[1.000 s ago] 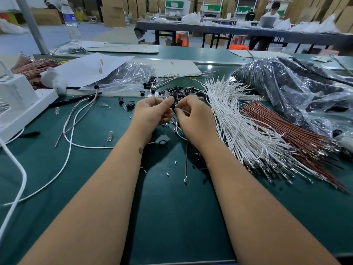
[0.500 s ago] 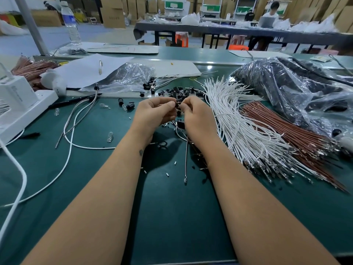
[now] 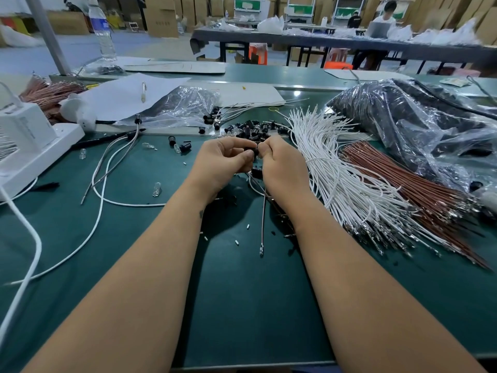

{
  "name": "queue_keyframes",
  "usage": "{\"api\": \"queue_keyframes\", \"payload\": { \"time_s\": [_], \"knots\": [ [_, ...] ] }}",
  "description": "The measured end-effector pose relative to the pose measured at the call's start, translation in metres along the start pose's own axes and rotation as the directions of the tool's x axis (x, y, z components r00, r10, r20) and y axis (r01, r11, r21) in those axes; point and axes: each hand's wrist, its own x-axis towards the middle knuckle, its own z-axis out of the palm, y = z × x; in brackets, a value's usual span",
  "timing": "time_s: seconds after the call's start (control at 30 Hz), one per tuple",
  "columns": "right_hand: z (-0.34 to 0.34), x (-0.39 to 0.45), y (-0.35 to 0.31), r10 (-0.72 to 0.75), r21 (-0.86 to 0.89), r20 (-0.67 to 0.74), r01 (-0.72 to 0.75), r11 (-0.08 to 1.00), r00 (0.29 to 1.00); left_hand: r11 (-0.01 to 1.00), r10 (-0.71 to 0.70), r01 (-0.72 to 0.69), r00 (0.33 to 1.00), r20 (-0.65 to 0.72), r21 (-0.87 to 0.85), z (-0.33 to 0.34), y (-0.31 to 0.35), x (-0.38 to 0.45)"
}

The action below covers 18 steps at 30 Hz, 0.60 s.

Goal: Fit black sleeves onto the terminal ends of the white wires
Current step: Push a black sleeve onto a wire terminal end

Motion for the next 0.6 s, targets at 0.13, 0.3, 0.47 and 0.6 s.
{"api": "queue_keyframes", "payload": {
  "time_s": [0.13,0.3,0.47,0.6],
  "knots": [
    [0.0012,-0.0009,-0.0001,-0.004,-0.003,0.007,0.004,1.0,1.0,1.0,0.004,-0.004,1.0,-0.001,0.021,0.0004,0.0006,-0.0017],
    [0.0027,0.0017,-0.0014,0.043,0.136,0.002,-0.043,0.99,0.999,0.998,0.044,-0.041,0.996,-0.073,0.046,0.0022,0.0,-0.0006],
    [0.0017,0.0044,-0.0002,0.069,0.27,-0.066,-0.049,0.961,0.995,0.997,0.073,-0.067,0.984,-0.16,0.045,0.0012,0.0001,0.0022],
    [0.0024,0.0047,0.0025,0.043,0.273,-0.054,-0.026,0.962,0.998,1.0,0.029,-0.027,0.989,-0.148,0.013,-0.0001,-0.0003,0.0013]
  ]
}}
